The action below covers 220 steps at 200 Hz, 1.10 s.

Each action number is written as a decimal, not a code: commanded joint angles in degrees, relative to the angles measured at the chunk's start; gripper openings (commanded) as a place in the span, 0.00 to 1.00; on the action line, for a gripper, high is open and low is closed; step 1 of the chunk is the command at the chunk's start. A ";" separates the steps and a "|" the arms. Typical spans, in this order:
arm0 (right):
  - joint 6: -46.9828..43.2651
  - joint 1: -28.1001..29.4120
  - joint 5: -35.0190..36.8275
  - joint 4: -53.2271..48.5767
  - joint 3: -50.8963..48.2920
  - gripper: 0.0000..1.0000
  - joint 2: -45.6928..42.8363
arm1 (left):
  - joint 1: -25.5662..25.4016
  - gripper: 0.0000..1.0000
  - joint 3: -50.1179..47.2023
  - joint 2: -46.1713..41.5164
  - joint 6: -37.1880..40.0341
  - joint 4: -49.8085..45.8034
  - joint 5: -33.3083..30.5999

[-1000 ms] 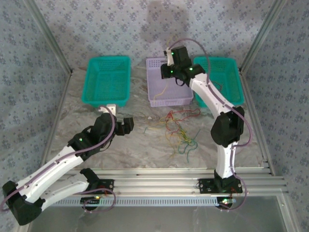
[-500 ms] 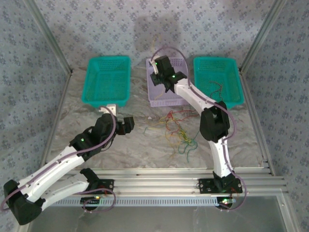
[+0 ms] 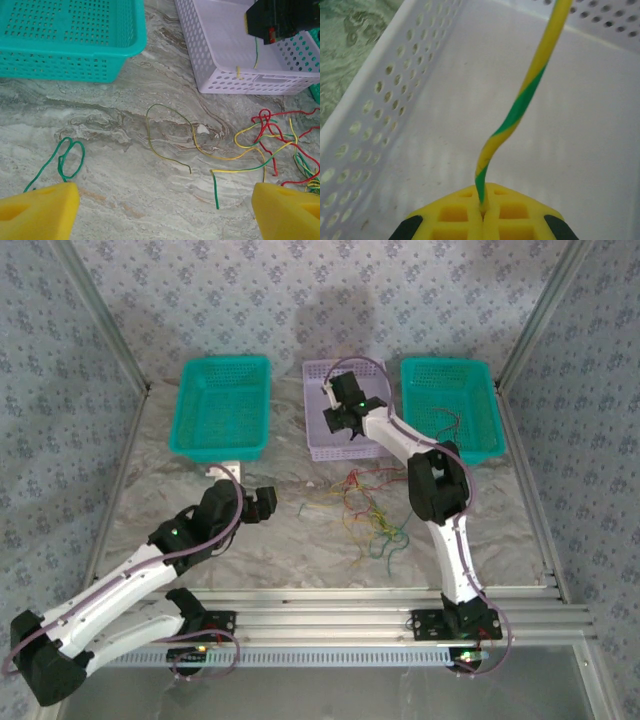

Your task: Untangle the cables

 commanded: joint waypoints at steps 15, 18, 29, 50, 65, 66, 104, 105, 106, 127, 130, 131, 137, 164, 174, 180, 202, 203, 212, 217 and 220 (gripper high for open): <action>6.13 -1.21 -7.67 -12.79 5.49 0.00 6.21 | -0.04 0.89 -1.14 -1.97 -0.70 0.31 -1.02; 6.17 -1.31 -8.19 -13.70 6.07 0.00 6.72 | -0.05 0.89 -1.16 -1.99 -0.72 0.29 -1.01; 6.34 -1.60 -8.91 -16.00 8.13 0.00 8.24 | -0.02 0.89 -1.25 -2.00 -0.79 0.19 -1.01; 6.86 -2.07 -9.82 -18.23 10.86 0.00 9.90 | -0.02 0.89 -1.16 -1.91 -0.78 -0.04 -1.10; 8.02 -2.71 -10.91 -20.87 14.12 0.00 11.59 | -0.02 0.89 -1.16 -1.67 -0.94 0.05 -1.02; 8.11 -2.73 -11.00 -21.07 14.36 0.00 11.67 | -0.03 0.89 -1.16 -1.66 -0.95 0.04 -0.97; 9.00 -3.56 -14.03 -24.02 19.46 0.12 11.77 | -0.11 0.89 -0.73 -0.32 -1.16 -0.59 -0.79; 8.99 -3.60 -13.97 -23.96 19.36 0.13 11.59 | -0.08 0.89 -0.68 -0.37 -1.20 -0.59 -0.82; 8.99 -3.58 -13.93 -23.85 19.28 0.14 11.59 | -0.11 0.89 -0.66 -0.35 -1.21 -0.59 -0.78; 9.07 -3.21 -12.74 -22.46 19.38 0.36 7.88 | -0.03 0.89 -0.05 -0.31 -0.88 -0.93 -1.10; 9.14 -3.09 -12.51 -22.33 19.61 0.39 7.42 | -0.07 0.89 0.04 -0.32 -0.81 -1.01 -1.17; 9.19 -3.06 -12.33 -22.28 19.70 0.40 7.22 | -0.10 0.89 0.10 -0.28 -0.80 -0.97 -1.18; 9.39 -2.93 -11.92 -22.16 20.11 0.44 6.28 | -0.03 0.89 0.39 -0.09 -0.79 -1.11 -1.19; 9.78 -2.28 -10.24 -24.52 24.46 0.61 3.29 | -0.09 0.89 1.51 0.20 -0.79 -1.94 -1.01; 9.52 -2.18 -9.51 -25.91 25.67 0.66 2.02 | -0.06 0.89 1.94 0.29 -0.88 -2.43 -1.01; 9.55 -2.15 -8.64 -26.24 25.77 0.69 1.02 | -0.11 0.89 2.16 0.29 -0.92 -2.73 -1.02; 9.89 -2.32 -6.28 -27.25 24.59 0.72 -3.33 | -0.22 0.89 3.00 0.07 -1.04 -4.21 -1.27; 9.92 -2.28 -6.14 -27.16 24.34 0.72 -3.57 | -0.18 0.89 3.03 0.05 -1.05 -4.29 -1.28; 10.13 -2.29 -5.75 -26.90 22.66 0.72 -5.83 | -0.17 0.89 3.29 0.02 -0.95 -4.77 -1.31; 10.13 -2.25 -5.57 -26.83 21.59 0.72 -7.27 | -0.22 0.89 3.46 0.02 -1.01 -5.05 -1.37; 10.13 -2.19 -5.31 -26.65 20.77 0.72 -8.27 | -0.22 0.89 3.56 0.02 -1.05 -5.26 -1.37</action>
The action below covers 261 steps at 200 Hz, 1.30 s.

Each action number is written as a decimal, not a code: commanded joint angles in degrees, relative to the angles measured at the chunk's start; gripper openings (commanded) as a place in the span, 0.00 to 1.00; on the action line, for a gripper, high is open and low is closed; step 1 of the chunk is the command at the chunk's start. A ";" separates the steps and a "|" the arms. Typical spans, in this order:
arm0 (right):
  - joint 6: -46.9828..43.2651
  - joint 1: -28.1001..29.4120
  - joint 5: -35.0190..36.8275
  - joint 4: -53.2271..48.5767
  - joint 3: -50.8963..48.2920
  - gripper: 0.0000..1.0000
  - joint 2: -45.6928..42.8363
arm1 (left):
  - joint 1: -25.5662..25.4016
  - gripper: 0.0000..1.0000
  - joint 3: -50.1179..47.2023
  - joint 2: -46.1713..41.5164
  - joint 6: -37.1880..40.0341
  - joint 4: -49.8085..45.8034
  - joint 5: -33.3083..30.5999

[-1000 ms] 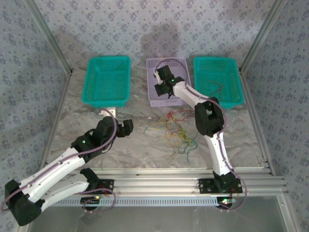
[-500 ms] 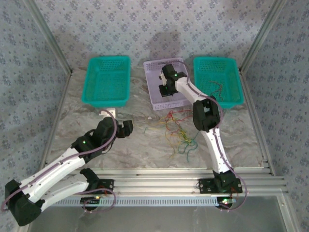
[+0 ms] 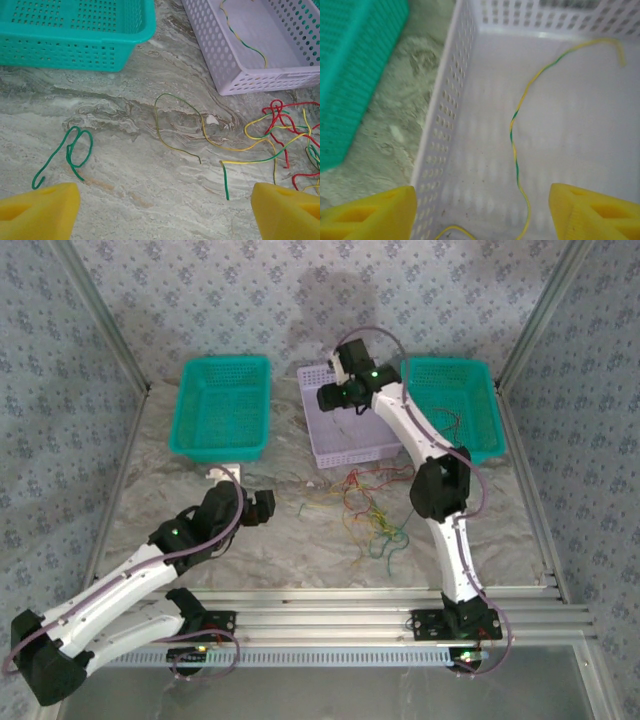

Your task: Untangle the cables

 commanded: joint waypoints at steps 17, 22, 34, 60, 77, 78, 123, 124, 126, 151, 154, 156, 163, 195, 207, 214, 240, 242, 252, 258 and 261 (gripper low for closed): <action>0.93 0.90 4.19 1.20 -11.08 0.73 -14.64 | -0.28 0.89 3.54 0.13 -0.67 -3.27 -0.97; 0.95 1.47 3.60 2.84 -14.71 0.73 -17.06 | -0.24 0.89 3.63 0.32 -0.93 -3.61 -0.88; 0.90 3.26 2.56 5.56 -22.55 0.73 -22.21 | -0.38 0.89 3.63 0.83 -1.27 -4.13 -0.63; 1.84 7.47 1.09 8.28 -37.54 0.72 -30.27 | -0.38 0.89 3.41 1.96 -2.19 -5.23 -0.70; 1.92 11.27 0.27 10.06 -46.80 0.71 -34.67 | -0.38 0.89 3.36 3.17 -2.40 -5.24 0.26; 1.94 11.48 0.41 10.16 -47.37 0.71 -34.93 | -0.34 0.89 3.37 3.24 -2.40 -5.24 0.44; 5.68 14.39 5.24 9.65 -66.42 0.65 -47.55 | -0.47 0.89 3.39 7.98 -4.14 -2.57 6.51; 5.75 14.40 5.49 9.43 -67.03 0.65 -47.83 | -0.43 0.89 3.38 8.11 -4.19 -2.46 6.68; 5.85 14.47 6.03 9.04 -67.79 0.65 -48.34 | -0.48 0.89 3.33 8.28 -4.30 -2.13 7.05; 8.28 14.35 7.85 4.51 -74.28 0.65 -53.67 | -1.35 0.89 3.95 11.78 -5.54 0.48 9.81; 8.29 14.19 7.85 4.27 -75.01 0.65 -54.21 | -1.56 0.89 4.18 12.25 -5.56 0.66 9.84; 8.29 14.16 7.89 4.22 -75.54 0.65 -54.44 | -1.68 0.89 4.32 12.61 -5.52 0.76 9.84; 8.82 13.85 8.16 4.39 -77.30 0.65 -55.16 | -2.25 0.89 4.69 13.67 -5.51 1.19 9.76; 9.72 10.57 7.09 7.52 -81.16 0.64 -54.72 | -3.78 0.88 6.32 17.86 -5.56 2.58 9.32; 9.97 10.14 5.94 10.12 -81.29 0.65 -53.41 | -4.22 0.88 6.85 18.82 -5.56 2.58 9.07; 10.22 10.07 5.83 11.19 -81.09 0.64 -52.11 | -4.59 0.88 7.09 19.17 -5.55 2.58 8.73; 10.28 9.69 6.65 15.23 -80.27 0.62 -47.35 | -5.55 0.88 7.67 19.63 -5.56 2.00 7.70; 10.26 9.67 6.69 15.61 -80.35 0.61 -47.17 | -5.58 0.88 7.67 19.66 -5.56 1.97 7.61; 10.14 9.25 6.25 18.01 -80.67 0.60 -46.20 | -5.80 0.88 7.59 19.74 -5.52 1.92 7.41; 10.07 8.96 5.92 19.22 -80.79 0.59 -45.56 | -5.83 0.88 7.51 19.75 -5.55 1.80 7.30; 10.15 8.76 5.67 19.63 -80.74 0.59 -45.24 | -5.86 0.88 7.50 19.81 -5.55 1.75 7.23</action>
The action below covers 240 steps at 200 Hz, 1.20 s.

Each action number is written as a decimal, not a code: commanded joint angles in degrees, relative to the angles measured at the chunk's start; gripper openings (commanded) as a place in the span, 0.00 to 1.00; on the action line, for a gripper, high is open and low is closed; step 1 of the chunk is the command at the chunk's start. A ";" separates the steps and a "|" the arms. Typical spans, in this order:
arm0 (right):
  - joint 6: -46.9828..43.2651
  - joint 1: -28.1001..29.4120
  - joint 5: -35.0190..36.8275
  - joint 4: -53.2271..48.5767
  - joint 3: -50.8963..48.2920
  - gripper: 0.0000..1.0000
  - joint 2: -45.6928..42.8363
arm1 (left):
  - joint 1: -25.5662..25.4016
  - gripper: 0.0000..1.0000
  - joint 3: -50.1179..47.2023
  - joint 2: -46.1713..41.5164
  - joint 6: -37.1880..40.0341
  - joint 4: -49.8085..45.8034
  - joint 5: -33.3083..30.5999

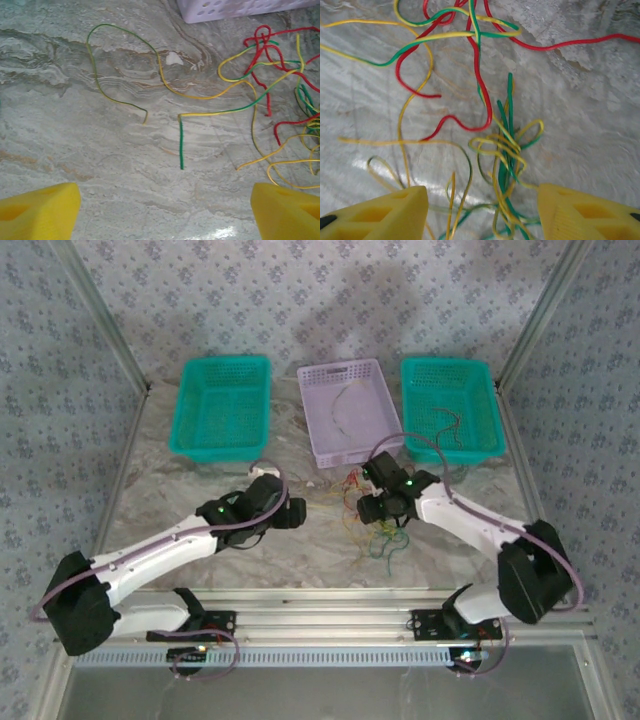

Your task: Untangle the cables

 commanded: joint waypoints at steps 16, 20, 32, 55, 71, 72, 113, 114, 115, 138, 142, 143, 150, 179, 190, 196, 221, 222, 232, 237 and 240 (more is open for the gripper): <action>0.76 -1.73 -2.05 7.64 0.62 0.57 4.44 | -0.58 0.88 1.73 0.68 -0.48 -0.24 -1.94; 0.76 -1.85 -1.99 7.90 0.72 0.57 4.93 | -0.58 0.88 1.73 0.64 -0.51 -0.20 -2.05; 0.77 -2.26 -1.98 8.12 1.08 0.54 6.48 | -0.58 0.88 1.81 0.79 -0.42 -0.41 -2.40; 0.49 -3.55 -2.91 9.83 1.39 0.45 8.36 | -0.58 0.90 1.99 0.95 -0.14 -0.69 -2.90; 0.22 -3.88 -3.92 10.55 1.63 0.38 9.22 | -0.63 0.90 2.16 1.05 -0.09 -0.86 -3.20; 0.23 -3.88 -3.96 10.52 1.71 0.37 9.28 | -0.61 0.90 2.17 1.10 -0.08 -0.86 -3.20; 0.32 -3.75 -3.52 10.03 1.60 0.12 7.10 | -0.54 0.93 2.78 1.23 0.10 -1.21 -3.76; 0.32 -3.77 -3.50 10.00 1.61 0.11 6.90 | -0.56 0.93 2.78 1.23 0.06 -1.21 -3.79; 0.32 -3.74 -3.49 9.98 1.61 0.11 6.76 | -0.57 0.93 2.78 1.23 0.04 -1.17 -3.81; 0.21 -3.38 -2.96 9.25 1.62 0.00 3.02 | -0.64 0.99 3.17 1.58 0.15 -1.01 -3.44; 0.16 -3.23 -2.88 9.13 1.69 0.00 2.54 | -0.66 1.00 3.27 1.66 0.19 -0.95 -3.37; 0.15 -3.16 -2.87 9.06 1.74 0.00 2.34 | -0.62 1.00 3.29 1.66 0.23 -0.95 -3.38; 0.00 -2.97 -2.94 8.38 2.10 0.00 0.99 | -0.70 1.00 3.37 1.75 0.24 -0.74 -3.05; -0.61 -1.56 -5.33 5.45 4.13 0.00 -5.53 | -0.68 1.00 4.17 1.91 0.53 -0.33 -1.63; -0.72 -0.99 -7.65 4.05 5.39 0.00 -8.10 | -0.68 1.00 4.61 2.01 0.63 -0.51 -1.54; -0.87 -0.88 -10.01 3.26 6.05 0.00 -9.20 | -0.69 1.00 4.79 2.02 0.70 -0.47 -1.37; -1.24 -0.48 -19.64 1.57 8.02 0.00 -12.77 | -0.71 1.00 5.83 2.27 0.83 -0.39 -0.66; -1.26 -0.47 -20.00 1.55 8.07 0.00 -12.92 | -0.73 1.00 5.89 2.27 0.82 -0.45 -0.66; -1.43 -0.47 -22.76 1.64 8.19 0.00 -14.32 | -0.72 1.00 6.23 2.15 0.88 -0.13 -0.33; -1.44 -0.55 -23.98 1.97 8.00 0.00 -15.04 | -0.68 1.00 6.25 2.04 0.98 0.15 0.06; -1.46 -0.55 -24.98 2.19 7.88 0.00 -15.41 | -0.67 1.00 6.29 1.97 0.94 0.32 0.16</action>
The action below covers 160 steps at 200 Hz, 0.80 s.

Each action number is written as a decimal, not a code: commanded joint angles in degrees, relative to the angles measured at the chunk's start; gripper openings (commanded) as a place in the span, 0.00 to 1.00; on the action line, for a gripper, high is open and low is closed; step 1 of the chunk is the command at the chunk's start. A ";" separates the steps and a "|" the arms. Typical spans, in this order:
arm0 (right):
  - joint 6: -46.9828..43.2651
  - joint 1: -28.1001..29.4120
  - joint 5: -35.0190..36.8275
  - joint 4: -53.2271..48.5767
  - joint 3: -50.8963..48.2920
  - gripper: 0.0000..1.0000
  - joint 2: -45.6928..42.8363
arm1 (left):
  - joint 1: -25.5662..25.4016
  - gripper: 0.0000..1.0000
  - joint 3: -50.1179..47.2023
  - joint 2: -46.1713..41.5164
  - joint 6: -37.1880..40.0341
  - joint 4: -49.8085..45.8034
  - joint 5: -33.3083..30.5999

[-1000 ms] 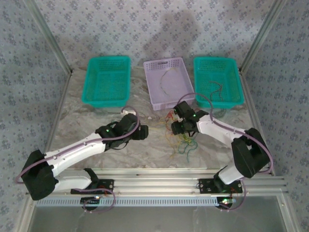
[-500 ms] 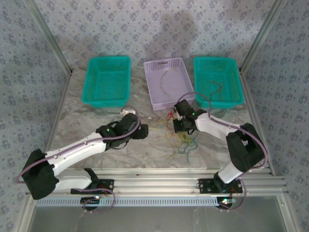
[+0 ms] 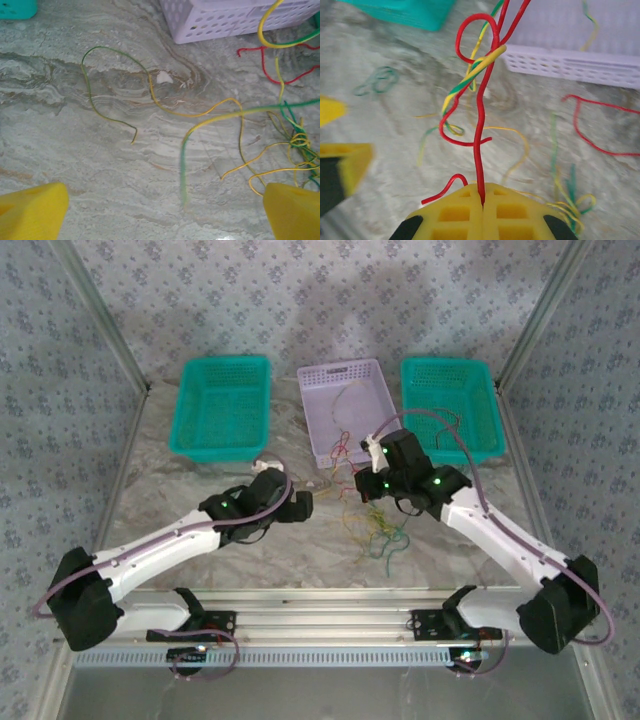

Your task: Untangle the cables

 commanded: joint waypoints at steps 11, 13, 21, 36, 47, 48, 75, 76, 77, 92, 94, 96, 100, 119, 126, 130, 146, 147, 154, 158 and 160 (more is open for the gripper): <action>-1.22 0.04 -14.37 -1.90 0.72 0.00 -3.74 | -0.35 1.00 2.41 -0.14 0.53 1.33 1.95; -1.16 0.06 -14.85 -1.69 0.69 0.00 -3.78 | -0.34 1.00 2.44 -0.18 0.52 1.41 1.99; -0.98 0.15 -15.93 -1.46 0.82 0.00 -3.97 | -0.47 1.00 2.45 -0.44 0.61 1.86 2.49; -1.40 0.24 -16.24 -1.83 1.20 0.00 -3.97 | -0.39 1.00 2.45 -1.30 0.61 2.38 2.74; -1.59 0.23 -15.71 -2.28 1.13 0.00 -3.98 | -0.47 1.00 2.23 -2.14 1.11 2.87 3.30; -1.63 0.24 -15.65 -2.33 1.13 0.00 -4.02 | -0.41 1.00 2.21 -2.22 1.12 2.91 3.28; -2.37 0.28 -16.71 -2.28 0.71 0.00 -3.90 | -0.36 1.00 0.69 -4.22 1.64 4.61 4.50; -2.37 0.26 -16.77 -2.24 0.69 0.00 -3.89 | -0.39 1.00 0.65 -4.31 1.65 4.75 4.63; -2.37 0.29 -16.80 -2.23 0.69 0.00 -3.89 | -0.37 1.00 0.54 -4.36 1.66 4.91 4.87; -3.50 0.33 -18.32 -2.07 0.43 0.00 -4.27 | -0.37 1.00 -0.72 -4.99 2.13 6.97 7.25; -3.51 0.33 -18.45 -1.93 0.42 0.00 -4.31 | -0.35 1.00 -0.93 -5.08 2.18 7.30 7.60; -3.51 0.26 -18.49 -1.83 0.35 0.00 -4.37 | -0.37 1.00 -1.08 -5.22 2.21 7.56 7.89; -3.38 0.24 -18.41 -1.50 0.27 0.00 -4.56 | -0.34 1.00 -1.51 -5.56 2.27 8.14 8.53; -3.09 0.00 -17.44 -1.15 0.16 0.00 -5.11 | -0.35 1.00 -4.53 -8.04 3.00 11.70 12.17; -2.50 -0.26 -16.51 -0.95 0.12 0.00 -5.40 | -0.35 1.00 -5.94 -9.28 3.11 12.90 13.24; -2.11 -0.41 -16.00 -0.63 0.00 0.00 -5.65 | -0.34 1.00 -6.82 -10.11 3.15 13.56 13.77; -0.82 -1.43 -15.43 0.95 -0.62 0.00 -6.71 | -0.37 1.00 -9.91 -13.04 3.51 15.54 15.55; -0.72 -1.47 -15.42 1.08 -0.63 0.00 -6.75 | -0.35 1.00 -10.06 -13.25 3.60 15.66 15.69; -0.32 -1.85 -15.54 1.74 -0.81 0.00 -7.02 | -0.37 1.00 -11.32 -14.28 3.79 16.91 17.17; -0.10 -1.98 -15.82 2.09 -0.81 0.00 -7.13 | -0.41 1.00 -12.10 -14.82 3.79 17.77 18.20; 0.09 -2.09 -15.96 2.27 -0.75 0.00 -7.14 | -0.36 1.00 -12.42 -15.10 3.78 18.15 18.62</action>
